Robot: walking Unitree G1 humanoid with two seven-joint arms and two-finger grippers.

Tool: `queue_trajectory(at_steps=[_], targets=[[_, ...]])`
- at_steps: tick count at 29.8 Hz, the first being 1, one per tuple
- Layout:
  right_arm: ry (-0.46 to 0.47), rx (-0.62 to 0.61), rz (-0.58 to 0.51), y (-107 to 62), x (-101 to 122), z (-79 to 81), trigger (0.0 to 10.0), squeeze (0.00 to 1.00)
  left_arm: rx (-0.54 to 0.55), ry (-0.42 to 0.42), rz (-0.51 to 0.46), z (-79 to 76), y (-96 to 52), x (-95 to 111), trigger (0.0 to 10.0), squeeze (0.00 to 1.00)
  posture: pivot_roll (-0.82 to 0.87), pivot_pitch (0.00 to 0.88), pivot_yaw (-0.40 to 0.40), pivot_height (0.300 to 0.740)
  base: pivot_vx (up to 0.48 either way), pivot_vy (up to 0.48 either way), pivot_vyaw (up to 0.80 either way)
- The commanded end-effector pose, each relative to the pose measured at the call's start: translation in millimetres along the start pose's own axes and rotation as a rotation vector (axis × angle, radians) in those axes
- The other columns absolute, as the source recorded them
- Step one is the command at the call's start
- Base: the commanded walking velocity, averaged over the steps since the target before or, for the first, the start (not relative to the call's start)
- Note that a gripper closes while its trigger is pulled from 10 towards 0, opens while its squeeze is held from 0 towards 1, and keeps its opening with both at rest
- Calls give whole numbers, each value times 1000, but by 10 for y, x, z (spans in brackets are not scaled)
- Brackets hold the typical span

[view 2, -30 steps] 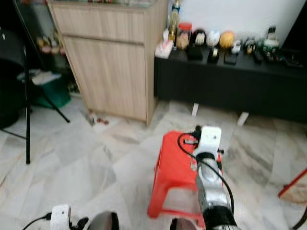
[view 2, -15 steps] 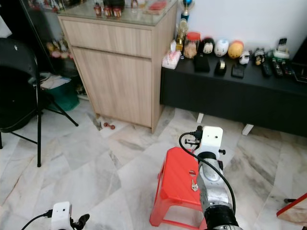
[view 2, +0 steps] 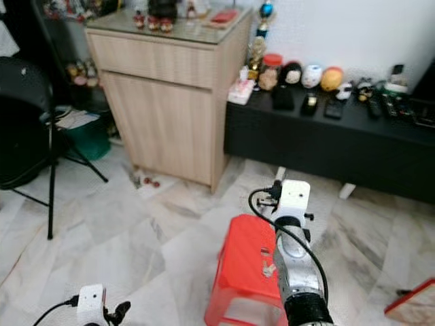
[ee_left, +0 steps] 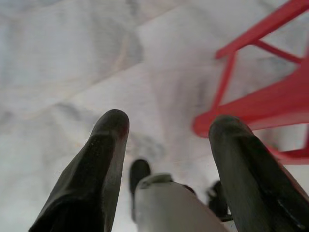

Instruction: Hang keys on a hook

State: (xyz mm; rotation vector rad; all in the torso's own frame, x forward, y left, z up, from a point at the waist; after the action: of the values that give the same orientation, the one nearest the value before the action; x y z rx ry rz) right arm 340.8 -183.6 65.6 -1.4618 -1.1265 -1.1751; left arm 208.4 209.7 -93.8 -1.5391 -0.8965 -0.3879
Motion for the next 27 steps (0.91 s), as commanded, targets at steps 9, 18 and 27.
queue_trajectory(at_steps=[9,18,27], targets=[[18,-13,40,-24,-47,47,10000,0,12,24,-9,69,-8,35,10000,0,21,0,-53,740,0,-315,-700],[8,-24,44,-44,-63,8,10000,0,5,30,-13,52,6,70,10000,0,13,0,-48,740,0,-320,-88],[-7,-23,47,-50,-69,10,10000,0,-1,33,-7,38,6,54,10000,0,13,0,-48,740,0,-321,0]])
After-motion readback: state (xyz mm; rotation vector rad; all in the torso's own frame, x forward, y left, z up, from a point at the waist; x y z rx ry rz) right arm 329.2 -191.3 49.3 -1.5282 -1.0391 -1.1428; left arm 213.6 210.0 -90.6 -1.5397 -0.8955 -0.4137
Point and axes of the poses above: a point about 5 cm out from each wrist's last joint towards the gripper, its own y axis pointing out of the wrist towards the gripper, its own x axis along the axis of the wrist's last joint, z = x × y, the point moved 3 cm from there along y, pointing out of the wrist towards the gripper, and after that the axes turned 10 degrees about -y, right-handed, at the moved point
